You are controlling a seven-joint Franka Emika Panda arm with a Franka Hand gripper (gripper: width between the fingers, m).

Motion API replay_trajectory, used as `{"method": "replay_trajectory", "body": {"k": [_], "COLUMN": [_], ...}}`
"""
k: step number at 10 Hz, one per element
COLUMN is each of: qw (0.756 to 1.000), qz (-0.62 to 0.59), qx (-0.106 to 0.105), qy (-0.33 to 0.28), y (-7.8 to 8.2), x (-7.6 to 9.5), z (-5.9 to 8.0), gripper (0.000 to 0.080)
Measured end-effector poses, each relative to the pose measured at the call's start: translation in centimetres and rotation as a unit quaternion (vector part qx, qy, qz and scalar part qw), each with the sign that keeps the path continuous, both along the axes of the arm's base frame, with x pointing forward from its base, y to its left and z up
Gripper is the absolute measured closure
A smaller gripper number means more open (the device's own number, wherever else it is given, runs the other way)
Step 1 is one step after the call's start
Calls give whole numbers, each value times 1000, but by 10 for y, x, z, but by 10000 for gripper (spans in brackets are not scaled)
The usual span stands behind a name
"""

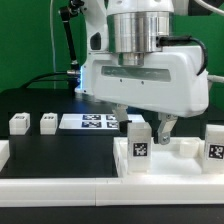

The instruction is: Assemble square table

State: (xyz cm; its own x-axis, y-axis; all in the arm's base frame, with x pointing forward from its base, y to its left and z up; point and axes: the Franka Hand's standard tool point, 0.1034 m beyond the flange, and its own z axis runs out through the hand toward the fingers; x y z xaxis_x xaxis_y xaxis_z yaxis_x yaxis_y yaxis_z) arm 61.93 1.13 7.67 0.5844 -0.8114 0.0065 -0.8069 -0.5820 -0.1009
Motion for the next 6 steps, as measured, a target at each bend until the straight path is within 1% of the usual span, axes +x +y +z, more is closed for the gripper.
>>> {"method": "replay_trajectory", "body": {"k": [2,3,5,6], "qw": [997,979,942,924], "qz": [79,203,331,377], "qx": [-9,-34,-56,-61], "qy": [-4,-7,-11,-12], "y": [0,1,9,8], "x": [0,0,2,2], "z": [0,-1,-1,-1], "gripper": [151,151,151,151]}}
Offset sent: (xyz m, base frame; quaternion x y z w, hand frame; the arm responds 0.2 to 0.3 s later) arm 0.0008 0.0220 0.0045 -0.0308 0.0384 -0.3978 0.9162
